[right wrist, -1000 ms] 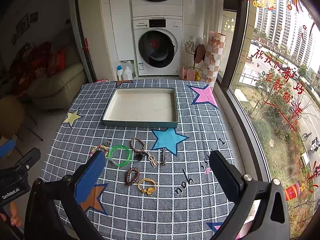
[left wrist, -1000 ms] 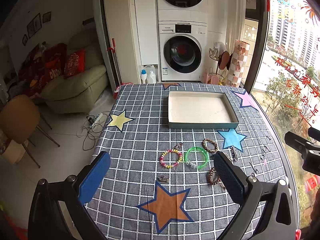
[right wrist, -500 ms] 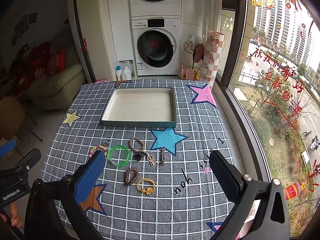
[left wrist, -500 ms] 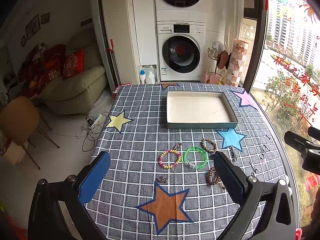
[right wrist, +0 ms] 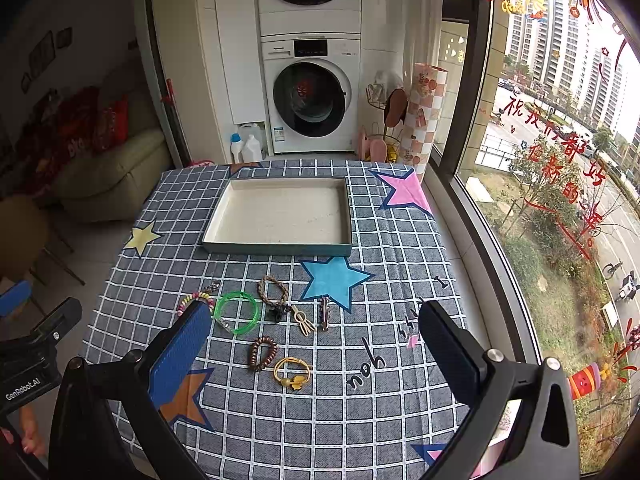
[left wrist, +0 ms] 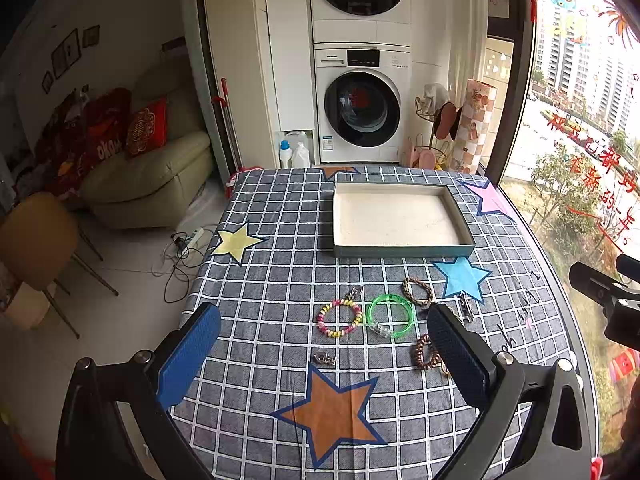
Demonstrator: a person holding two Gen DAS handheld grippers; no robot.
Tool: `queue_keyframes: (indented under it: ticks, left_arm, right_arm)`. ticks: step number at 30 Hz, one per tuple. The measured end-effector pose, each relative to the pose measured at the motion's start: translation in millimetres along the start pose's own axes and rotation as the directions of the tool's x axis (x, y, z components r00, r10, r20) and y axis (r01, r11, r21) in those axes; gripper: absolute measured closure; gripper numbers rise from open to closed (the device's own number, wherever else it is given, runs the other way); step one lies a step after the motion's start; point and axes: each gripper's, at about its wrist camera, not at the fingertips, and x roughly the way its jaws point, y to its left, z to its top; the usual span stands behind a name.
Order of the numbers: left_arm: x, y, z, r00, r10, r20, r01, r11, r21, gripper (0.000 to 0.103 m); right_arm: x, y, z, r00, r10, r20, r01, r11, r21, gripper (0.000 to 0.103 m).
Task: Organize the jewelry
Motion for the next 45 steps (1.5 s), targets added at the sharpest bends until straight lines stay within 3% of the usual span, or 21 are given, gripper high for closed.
queue_keyframes:
  ticks: [35,40,45]
  left_arm:
    - [1,7,-4,1.000,-0.022,-0.013,0.022,1.000,-0.004,0.000]
    - [10,13,-10,0.998,-0.035,-0.046,0.034,0.999,-0.015,0.000]
    - [37,26,-24,0.988,-0.049,-0.149,0.043,0.998,-0.043,0.000]
  right_arm:
    - [-2,8,-1,1.000,-0.012,-0.004,0.012,1.000,0.007,0.000]
    - [1,8,-7,1.000,-0.022,-0.022,0.022,1.000,0.016,0.000]
    - [16,7,-18,0.996,-0.027,-0.088,0.031,0.999,0.040,0.000]
